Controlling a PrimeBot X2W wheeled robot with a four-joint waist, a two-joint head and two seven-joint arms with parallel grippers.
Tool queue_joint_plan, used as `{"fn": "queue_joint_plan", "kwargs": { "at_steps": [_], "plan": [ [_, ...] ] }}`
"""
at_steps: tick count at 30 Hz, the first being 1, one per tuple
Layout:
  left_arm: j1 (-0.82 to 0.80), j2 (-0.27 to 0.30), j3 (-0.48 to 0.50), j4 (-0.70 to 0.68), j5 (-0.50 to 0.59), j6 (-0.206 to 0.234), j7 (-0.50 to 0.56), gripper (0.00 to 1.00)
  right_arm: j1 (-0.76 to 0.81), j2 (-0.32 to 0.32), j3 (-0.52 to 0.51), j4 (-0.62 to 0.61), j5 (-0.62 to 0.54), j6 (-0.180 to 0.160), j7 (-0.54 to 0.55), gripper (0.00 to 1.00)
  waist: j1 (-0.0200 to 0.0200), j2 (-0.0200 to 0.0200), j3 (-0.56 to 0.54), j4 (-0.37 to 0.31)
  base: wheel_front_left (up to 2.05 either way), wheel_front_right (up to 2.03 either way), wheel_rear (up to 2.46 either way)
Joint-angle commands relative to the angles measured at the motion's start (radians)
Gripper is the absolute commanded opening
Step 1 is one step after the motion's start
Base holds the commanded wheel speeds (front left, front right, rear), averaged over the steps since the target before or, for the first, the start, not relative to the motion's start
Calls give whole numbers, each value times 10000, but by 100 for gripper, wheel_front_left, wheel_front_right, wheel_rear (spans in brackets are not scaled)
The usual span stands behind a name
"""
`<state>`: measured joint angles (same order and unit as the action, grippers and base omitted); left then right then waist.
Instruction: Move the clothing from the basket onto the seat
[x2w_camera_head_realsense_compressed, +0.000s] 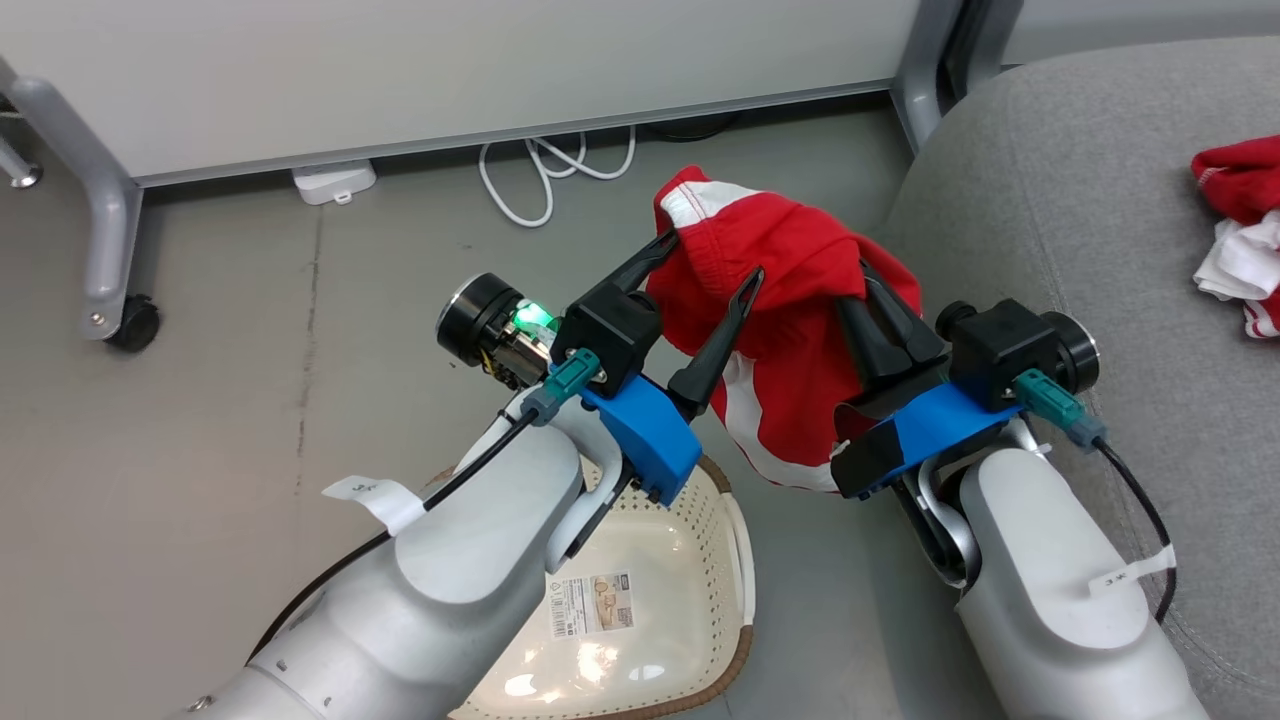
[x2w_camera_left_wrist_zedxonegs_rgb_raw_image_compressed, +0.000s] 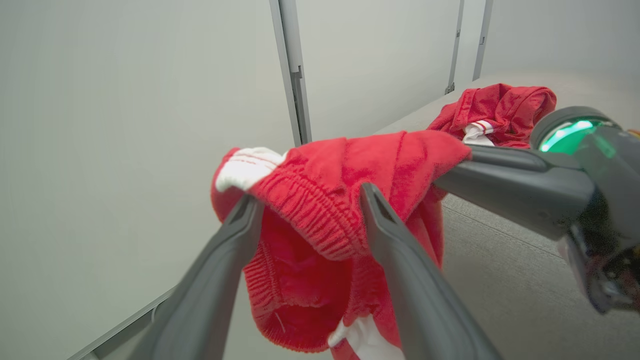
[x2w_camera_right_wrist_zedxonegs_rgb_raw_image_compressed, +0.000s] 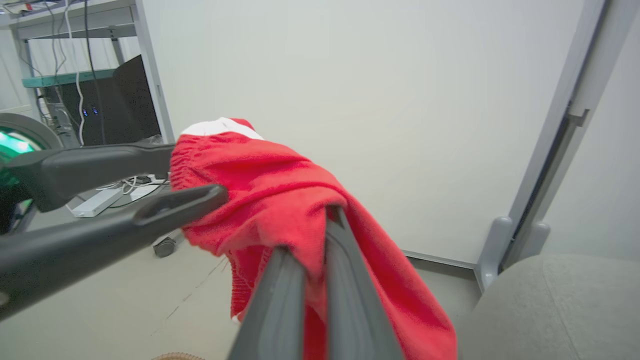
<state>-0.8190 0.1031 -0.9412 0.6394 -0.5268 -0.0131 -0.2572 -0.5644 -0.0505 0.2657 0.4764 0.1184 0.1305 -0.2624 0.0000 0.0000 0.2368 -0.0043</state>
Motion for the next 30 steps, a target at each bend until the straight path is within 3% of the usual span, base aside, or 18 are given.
{"fn": "queue_joint_plan", "kwargs": {
  "at_steps": [1, 17, 30],
  "plan": [
    [157, 102, -15, -118, 78, 48, -40, 100, 147, 3, -190, -172, -94, 6, -37, 0, 0, 0, 19, -252, 0, 0, 0],
    [495, 675, -222, -1112, 355, 328, -63, 100, 884, -114, -1525, -1584, -506, 6, -37, 0, 0, 0, 214, -1996, 0, 0, 0],
    [469, 763, -416, -1475, 491, 373, -58, 100, 1796, -182, -2345, -2683, -319, 6, -37, 0, 0, 0, 396, -3251, 0, 0, 0]
  ]
}}
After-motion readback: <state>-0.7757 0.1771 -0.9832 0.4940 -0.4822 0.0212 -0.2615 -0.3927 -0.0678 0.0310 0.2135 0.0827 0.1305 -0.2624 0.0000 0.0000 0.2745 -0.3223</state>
